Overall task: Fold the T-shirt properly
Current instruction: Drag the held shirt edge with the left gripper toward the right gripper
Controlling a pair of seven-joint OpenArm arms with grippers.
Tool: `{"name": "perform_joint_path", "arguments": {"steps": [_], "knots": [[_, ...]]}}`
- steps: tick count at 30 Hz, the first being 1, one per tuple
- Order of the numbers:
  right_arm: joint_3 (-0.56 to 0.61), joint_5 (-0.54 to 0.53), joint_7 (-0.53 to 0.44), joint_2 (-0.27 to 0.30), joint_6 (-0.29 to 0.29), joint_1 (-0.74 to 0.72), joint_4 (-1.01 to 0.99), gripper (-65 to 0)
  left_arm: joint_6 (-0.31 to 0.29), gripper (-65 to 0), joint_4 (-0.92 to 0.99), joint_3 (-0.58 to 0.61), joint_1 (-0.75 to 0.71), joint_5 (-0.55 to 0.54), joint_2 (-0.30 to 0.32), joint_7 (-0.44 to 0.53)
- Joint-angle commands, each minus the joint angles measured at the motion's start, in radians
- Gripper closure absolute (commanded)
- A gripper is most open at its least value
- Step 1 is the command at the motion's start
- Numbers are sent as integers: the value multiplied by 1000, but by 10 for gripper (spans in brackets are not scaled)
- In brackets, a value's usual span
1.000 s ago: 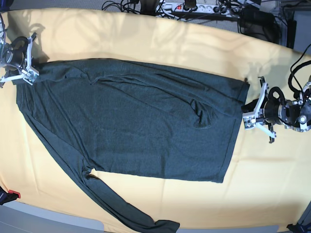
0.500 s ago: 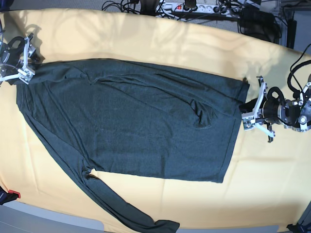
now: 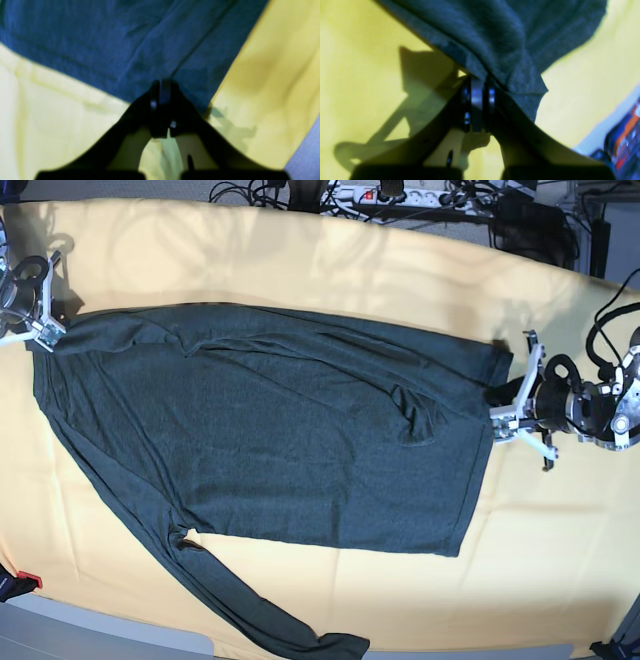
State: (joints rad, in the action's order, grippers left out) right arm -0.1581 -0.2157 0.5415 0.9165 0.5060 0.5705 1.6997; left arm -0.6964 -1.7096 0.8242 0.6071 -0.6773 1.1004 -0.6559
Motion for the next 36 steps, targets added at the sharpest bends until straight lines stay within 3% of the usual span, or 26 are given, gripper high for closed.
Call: {"name": "perform_joint_path", "arguments": {"steps": [1,5,7,10,11,14,18,23,27,36], "knots": [[-11,11,12,26,-19,-3,5,0,-2,0,-33,-15,22,-14,19,-3],[-11,10,39,26,-19,-3,5,0,-2,0,-115,-15,19,-61,19,-106],[-11,10,46,26,-19,-3,5,0,-2,-105,-137,-15,19,-81,19,-166],[-11,10,46,26,-19,-3,5,0,-2,-321,-141,-15,18,-100,19,-227],[-11,10,46,26,-20,-3,5,0,-2,-356,-141,-15,16,-117,19,-244],[-11,7,46,26,-20,-3,6,0,-2,-361,-141,-14,-10,-150,19,-281],[-11,7,46,26,-20,-3,6,0,-2,-361,-141,-14,-77,-44,19,-273],[-11,7,45,26,-34,-3,6,0,-2,-360,-140,-14,-114,207,19,-116],[-11,7,49,26,-39,-3,6,0,-2,-360,-131,-14,-116,349,18,14],[-11,6,65,26,-39,-3,6,0,-2,-360,-132,-14,-116,404,29,23]]}}
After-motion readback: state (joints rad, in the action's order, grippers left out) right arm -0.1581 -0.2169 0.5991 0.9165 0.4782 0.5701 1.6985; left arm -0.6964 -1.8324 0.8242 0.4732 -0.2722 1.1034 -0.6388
